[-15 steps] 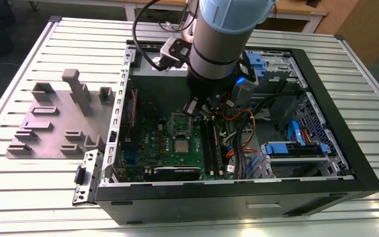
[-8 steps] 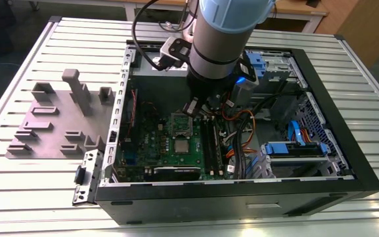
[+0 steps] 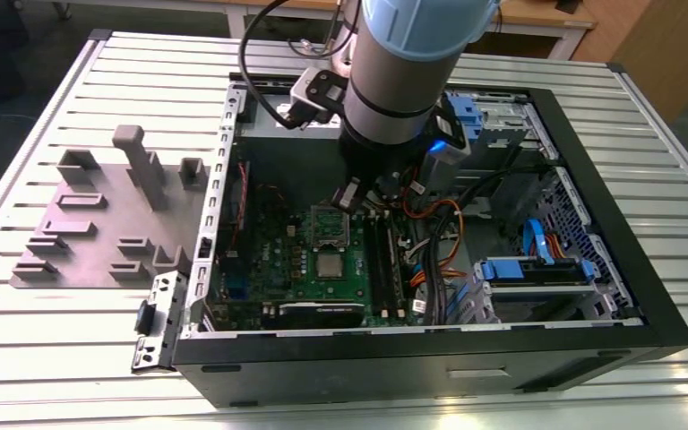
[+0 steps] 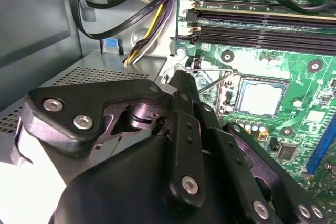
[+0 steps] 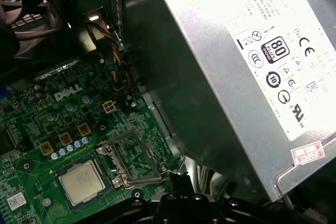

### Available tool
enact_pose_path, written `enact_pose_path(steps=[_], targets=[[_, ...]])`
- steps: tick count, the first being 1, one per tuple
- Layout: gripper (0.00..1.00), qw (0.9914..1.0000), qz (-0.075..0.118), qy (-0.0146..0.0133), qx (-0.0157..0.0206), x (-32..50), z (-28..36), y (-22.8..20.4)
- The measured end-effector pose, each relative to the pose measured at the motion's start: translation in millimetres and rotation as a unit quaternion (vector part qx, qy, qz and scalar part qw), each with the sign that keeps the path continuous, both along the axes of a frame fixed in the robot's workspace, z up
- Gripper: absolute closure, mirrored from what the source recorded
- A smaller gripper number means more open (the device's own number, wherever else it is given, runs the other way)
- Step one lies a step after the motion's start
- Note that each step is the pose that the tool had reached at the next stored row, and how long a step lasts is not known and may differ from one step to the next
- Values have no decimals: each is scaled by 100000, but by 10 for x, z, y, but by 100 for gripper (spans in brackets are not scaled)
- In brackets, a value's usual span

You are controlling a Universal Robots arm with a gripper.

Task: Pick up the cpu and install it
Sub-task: 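Close the cpu cover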

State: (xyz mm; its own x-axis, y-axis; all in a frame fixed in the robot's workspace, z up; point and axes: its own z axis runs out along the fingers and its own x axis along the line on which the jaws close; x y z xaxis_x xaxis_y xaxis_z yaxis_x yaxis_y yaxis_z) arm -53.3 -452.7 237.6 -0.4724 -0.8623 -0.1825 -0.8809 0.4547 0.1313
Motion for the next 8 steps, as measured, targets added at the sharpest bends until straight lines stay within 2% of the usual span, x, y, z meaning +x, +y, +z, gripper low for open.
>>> enact_pose_path(steps=[8], targets=[[89, 100000, 56, 0, -110, 0, 3, -29]])
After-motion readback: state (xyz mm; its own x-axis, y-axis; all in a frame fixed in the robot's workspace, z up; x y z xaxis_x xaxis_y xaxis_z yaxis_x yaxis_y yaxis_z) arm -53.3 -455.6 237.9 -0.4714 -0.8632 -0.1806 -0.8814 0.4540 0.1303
